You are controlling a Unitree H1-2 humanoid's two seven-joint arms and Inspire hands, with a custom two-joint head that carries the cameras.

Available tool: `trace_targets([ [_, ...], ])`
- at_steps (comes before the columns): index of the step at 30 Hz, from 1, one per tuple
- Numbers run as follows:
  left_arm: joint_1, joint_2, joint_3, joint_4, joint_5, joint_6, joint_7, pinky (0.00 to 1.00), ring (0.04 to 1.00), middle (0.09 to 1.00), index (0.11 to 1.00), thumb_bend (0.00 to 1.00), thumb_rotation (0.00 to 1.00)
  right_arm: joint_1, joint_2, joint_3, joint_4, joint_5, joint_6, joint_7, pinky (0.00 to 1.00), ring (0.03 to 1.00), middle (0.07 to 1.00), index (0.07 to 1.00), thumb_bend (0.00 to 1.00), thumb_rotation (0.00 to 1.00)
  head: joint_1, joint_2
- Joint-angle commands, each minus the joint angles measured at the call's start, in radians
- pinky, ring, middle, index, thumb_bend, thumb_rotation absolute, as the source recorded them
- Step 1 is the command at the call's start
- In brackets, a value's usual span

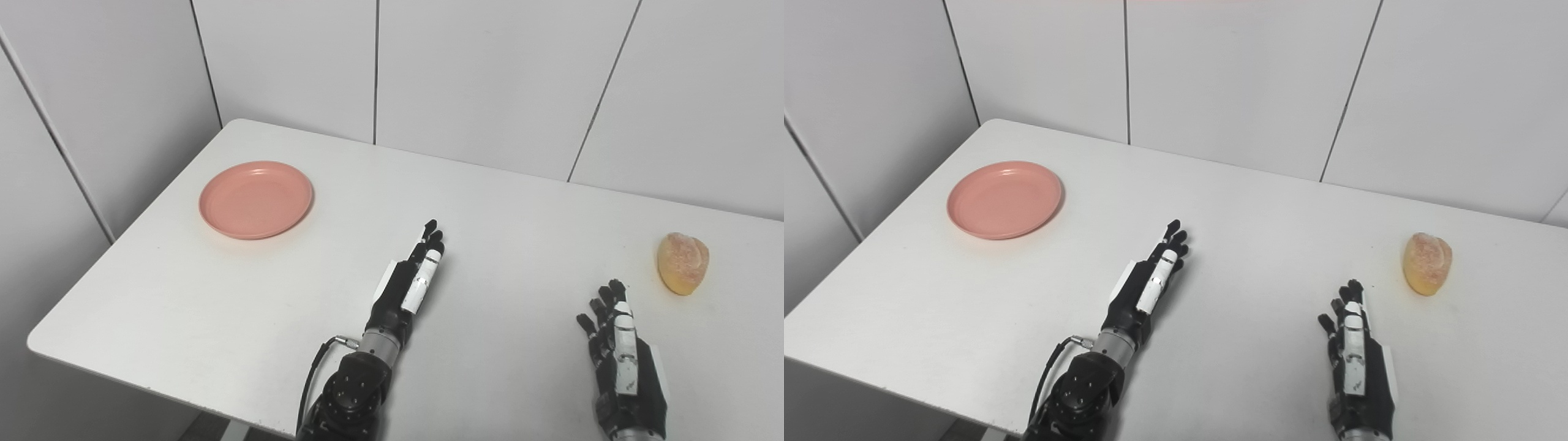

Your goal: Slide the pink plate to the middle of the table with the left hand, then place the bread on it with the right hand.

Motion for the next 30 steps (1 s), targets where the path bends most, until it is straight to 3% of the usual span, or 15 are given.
trace_targets([
  [1,-0.042,0.015,0.008,-0.072,-0.024,0.02,-0.025,1.0,0.98,0.99,0.983,0.4,1.0,-0.017,0.011,0.004,-0.023,0.002,-0.01,-0.001,1.0,1.0,1.0,1.0,0.17,1.0,0.001,0.002],
  [11,-0.119,0.131,0.045,-0.246,-0.062,0.149,-0.094,0.96,0.966,0.978,0.979,0.45,1.0,-0.019,0.016,0.009,-0.027,-0.007,0.001,-0.009,1.0,1.0,1.0,1.0,0.15,1.0,0.007,0.003],
  [16,-0.169,0.165,0.102,-0.292,-0.125,0.199,-0.104,0.99,0.967,0.973,0.971,0.43,1.0,-0.019,0.014,0.012,-0.017,-0.004,-0.011,-0.005,1.0,1.0,1.0,1.0,0.15,1.0,0.007,0.005],
  [18,-0.193,0.177,0.128,-0.311,-0.156,0.227,-0.107,0.96,0.961,0.97,0.962,0.43,1.0,-0.02,0.014,0.011,-0.014,-0.005,-0.016,-0.007,1.0,1.0,1.0,1.0,0.16,1.0,0.011,0.004],
  [24,-0.261,0.246,0.18,-0.328,-0.175,0.286,-0.11,0.9,0.941,0.953,0.947,0.43,1.0,-0.022,0.014,0.011,-0.016,-0.007,-0.015,-0.008,1.0,1.0,1.0,1.0,0.15,1.0,0.021,0.002],
  [30,-0.318,0.325,0.242,-0.286,-0.195,0.304,-0.105,0.95,0.942,0.941,0.932,0.43,1.0,-0.021,0.012,0.013,-0.016,-0.017,-0.016,-0.01,1.0,1.0,1.0,1.0,0.15,1.0,0.02,0.0],
])
